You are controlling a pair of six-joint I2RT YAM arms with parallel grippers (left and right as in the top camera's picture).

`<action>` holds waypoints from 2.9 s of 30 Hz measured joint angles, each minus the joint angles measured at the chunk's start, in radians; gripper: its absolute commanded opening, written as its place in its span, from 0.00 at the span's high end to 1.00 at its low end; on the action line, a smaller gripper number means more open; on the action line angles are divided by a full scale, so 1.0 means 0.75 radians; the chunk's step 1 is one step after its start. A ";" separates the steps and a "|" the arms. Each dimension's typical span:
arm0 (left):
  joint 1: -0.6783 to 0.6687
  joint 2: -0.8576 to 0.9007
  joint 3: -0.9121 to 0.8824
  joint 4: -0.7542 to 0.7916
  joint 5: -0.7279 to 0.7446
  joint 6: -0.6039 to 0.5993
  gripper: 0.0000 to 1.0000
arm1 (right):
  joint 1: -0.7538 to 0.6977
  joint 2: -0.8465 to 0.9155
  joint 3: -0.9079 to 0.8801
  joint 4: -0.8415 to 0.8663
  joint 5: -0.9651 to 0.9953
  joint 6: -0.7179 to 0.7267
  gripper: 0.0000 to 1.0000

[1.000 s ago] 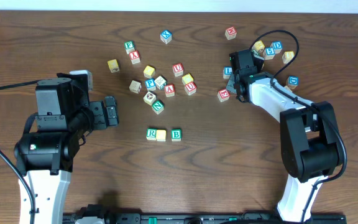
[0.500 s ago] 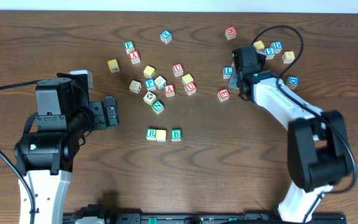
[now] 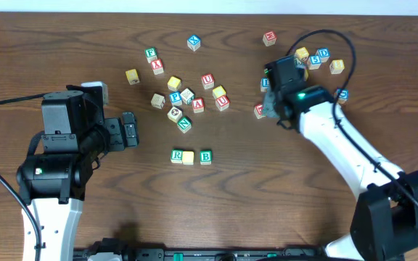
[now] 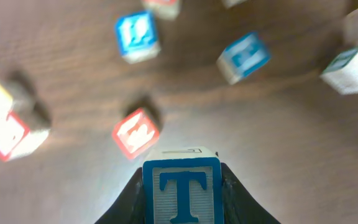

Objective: Spell out ROBOT
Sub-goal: 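Lift the T block and carry it toward the R O B row, then lower the T block right of the B block and open the right gripper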

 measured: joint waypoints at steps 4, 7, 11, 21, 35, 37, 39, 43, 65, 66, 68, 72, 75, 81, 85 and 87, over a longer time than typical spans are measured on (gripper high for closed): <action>0.000 0.000 0.000 -0.001 0.001 0.000 0.01 | 0.113 -0.001 -0.002 -0.027 -0.011 0.019 0.93; 0.000 0.000 0.000 -0.001 0.001 0.000 0.01 | 0.198 -0.001 -0.008 -0.027 -0.012 0.053 0.93; 0.000 0.000 0.000 -0.001 0.001 0.000 0.01 | 0.281 -0.001 -0.039 -0.024 -0.006 0.098 0.94; 0.000 0.000 0.000 -0.001 0.001 0.000 0.01 | 0.379 -0.001 -0.235 0.087 -0.001 0.190 0.94; 0.000 0.000 0.000 -0.001 0.001 0.000 0.01 | 0.456 -0.001 -0.306 0.151 -0.001 0.229 0.91; 0.000 0.000 0.000 -0.001 0.001 0.000 0.01 | 0.461 0.001 -0.306 0.151 -0.001 0.234 0.91; 0.000 0.000 0.000 -0.001 0.001 0.000 0.01 | 0.471 0.006 -0.306 0.151 -0.001 0.239 0.92; 0.000 0.000 0.000 -0.001 0.001 0.001 0.01 | 0.495 0.044 -0.306 0.154 -0.007 0.240 0.93; 0.000 0.000 0.000 -0.001 0.001 0.000 0.01 | 0.535 0.121 -0.318 0.189 -0.029 0.244 0.88; 0.000 0.000 0.000 -0.001 0.001 0.000 0.01 | 0.535 0.121 -0.318 0.189 -0.028 0.244 0.87; 0.000 0.000 0.000 -0.001 0.001 0.001 0.01 | 0.535 0.121 -0.318 0.190 -0.028 0.244 0.82; 0.000 0.000 0.000 -0.001 0.001 0.001 0.01 | 0.535 0.121 -0.318 0.190 -0.028 0.248 0.76; 0.000 0.000 0.000 -0.001 0.001 0.000 0.01 | 0.535 0.122 -0.318 0.190 -0.027 0.249 0.74; 0.000 0.000 0.000 -0.001 0.001 0.001 0.01 | 0.535 0.123 -0.318 0.190 -0.027 0.249 0.63; 0.000 0.000 0.000 -0.001 0.001 0.001 0.01 | 0.535 0.123 -0.318 0.188 -0.026 0.253 0.60; 0.000 0.000 0.000 -0.001 0.001 0.001 0.01 | 0.535 0.123 -0.318 0.187 -0.026 0.253 0.61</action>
